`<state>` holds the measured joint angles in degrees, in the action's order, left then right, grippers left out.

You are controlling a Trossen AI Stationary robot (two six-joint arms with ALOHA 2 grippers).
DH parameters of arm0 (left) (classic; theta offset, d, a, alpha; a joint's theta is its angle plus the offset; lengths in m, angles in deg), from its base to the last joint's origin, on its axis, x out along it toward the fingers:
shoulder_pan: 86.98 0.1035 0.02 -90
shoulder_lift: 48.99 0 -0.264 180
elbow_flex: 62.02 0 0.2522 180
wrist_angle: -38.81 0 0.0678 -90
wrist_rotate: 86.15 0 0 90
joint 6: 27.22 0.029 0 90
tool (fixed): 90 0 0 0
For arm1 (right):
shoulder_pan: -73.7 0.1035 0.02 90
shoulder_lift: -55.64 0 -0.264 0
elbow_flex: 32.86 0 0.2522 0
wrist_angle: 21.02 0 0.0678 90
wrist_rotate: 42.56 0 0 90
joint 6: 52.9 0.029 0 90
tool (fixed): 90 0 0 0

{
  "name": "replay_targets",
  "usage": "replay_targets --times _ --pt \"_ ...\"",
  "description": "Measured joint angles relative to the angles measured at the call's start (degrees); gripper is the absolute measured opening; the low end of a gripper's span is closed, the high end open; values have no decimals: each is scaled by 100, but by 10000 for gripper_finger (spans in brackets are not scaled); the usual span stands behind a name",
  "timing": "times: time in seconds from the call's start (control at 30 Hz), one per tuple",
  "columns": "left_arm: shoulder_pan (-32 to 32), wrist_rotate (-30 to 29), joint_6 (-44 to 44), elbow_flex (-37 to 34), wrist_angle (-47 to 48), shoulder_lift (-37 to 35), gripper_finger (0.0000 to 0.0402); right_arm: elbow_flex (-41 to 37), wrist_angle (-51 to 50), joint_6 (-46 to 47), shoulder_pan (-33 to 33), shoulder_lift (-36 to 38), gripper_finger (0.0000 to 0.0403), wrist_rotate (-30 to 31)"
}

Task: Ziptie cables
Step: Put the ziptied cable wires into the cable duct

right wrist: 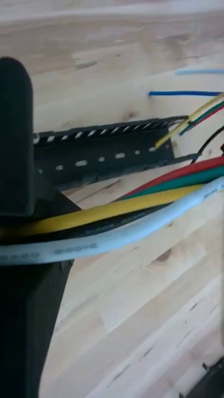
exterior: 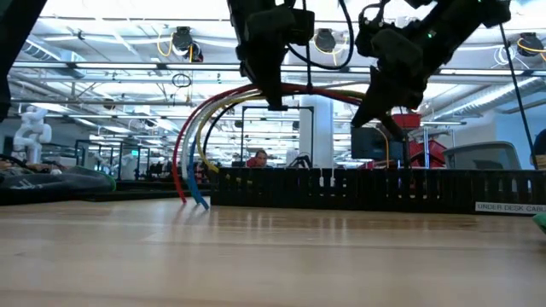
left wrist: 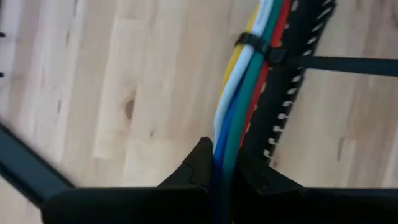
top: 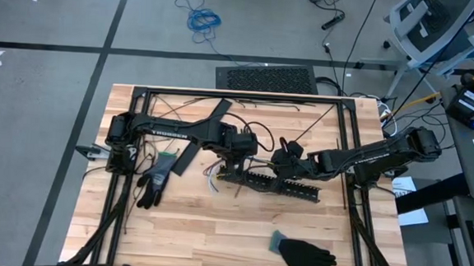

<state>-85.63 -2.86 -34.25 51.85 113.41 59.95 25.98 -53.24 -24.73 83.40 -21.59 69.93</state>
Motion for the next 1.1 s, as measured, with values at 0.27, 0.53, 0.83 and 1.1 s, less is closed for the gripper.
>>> replay_targets --times 0.27,0.53,0.83,1.1 --pt "26 -485 -4 -8 189 0 30 266 -555 -32 0 72 1 -18" --pt "94 -676 -13 -99 296 -9 65 295 -704 11 7 463 0 -45" --pt "141 -722 -315 -367 -285 -11 138 297 -698 115 7 851 0 -42" --pt "203 -1011 -466 -371 -460 -11 176 299 -625 175 16 918 0 -345"
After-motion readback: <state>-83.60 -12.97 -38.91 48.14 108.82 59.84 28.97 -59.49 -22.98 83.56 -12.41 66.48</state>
